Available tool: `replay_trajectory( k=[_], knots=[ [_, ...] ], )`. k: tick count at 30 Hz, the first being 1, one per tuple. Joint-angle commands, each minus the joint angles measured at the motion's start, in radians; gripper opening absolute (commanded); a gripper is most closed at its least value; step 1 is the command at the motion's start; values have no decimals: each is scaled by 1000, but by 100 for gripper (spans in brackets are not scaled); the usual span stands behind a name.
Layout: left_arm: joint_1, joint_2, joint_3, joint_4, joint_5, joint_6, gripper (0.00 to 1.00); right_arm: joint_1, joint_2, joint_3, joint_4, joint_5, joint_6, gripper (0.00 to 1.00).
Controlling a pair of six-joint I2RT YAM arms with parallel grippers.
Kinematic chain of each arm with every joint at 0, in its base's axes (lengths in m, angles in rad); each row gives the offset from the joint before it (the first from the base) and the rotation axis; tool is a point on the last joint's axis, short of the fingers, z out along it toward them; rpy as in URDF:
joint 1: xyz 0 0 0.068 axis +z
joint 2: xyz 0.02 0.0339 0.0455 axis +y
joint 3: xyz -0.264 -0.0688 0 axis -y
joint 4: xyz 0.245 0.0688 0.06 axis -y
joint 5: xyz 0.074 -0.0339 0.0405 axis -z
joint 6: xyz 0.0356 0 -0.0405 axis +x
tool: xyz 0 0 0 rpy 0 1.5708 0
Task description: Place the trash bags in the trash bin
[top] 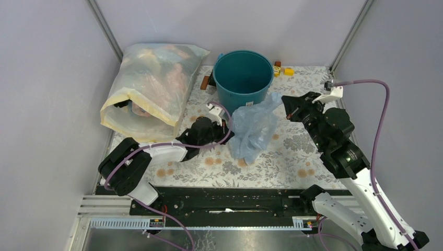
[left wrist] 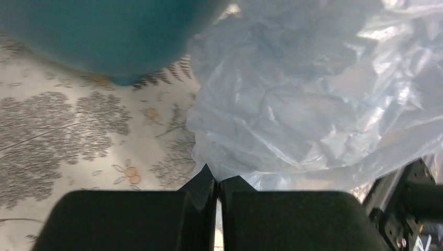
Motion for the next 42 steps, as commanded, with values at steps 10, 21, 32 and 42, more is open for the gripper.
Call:
replay_trajectory(
  k=[10, 21, 32, 42],
  knots=[
    [113, 33, 32, -115, -36, -107, 0, 4, 60, -29, -147, 50, -59, 65],
    [143, 44, 14, -63, 46, -143, 0, 4, -63, -444, -47, -27, 155, 61],
    [150, 39, -14, -5, 75, -175, 0, 6, 74, -777, 390, -242, 302, 56],
    [151, 43, -16, 7, 93, -183, 0, 38, 358, -767, 658, -282, 346, 60]
  ],
)
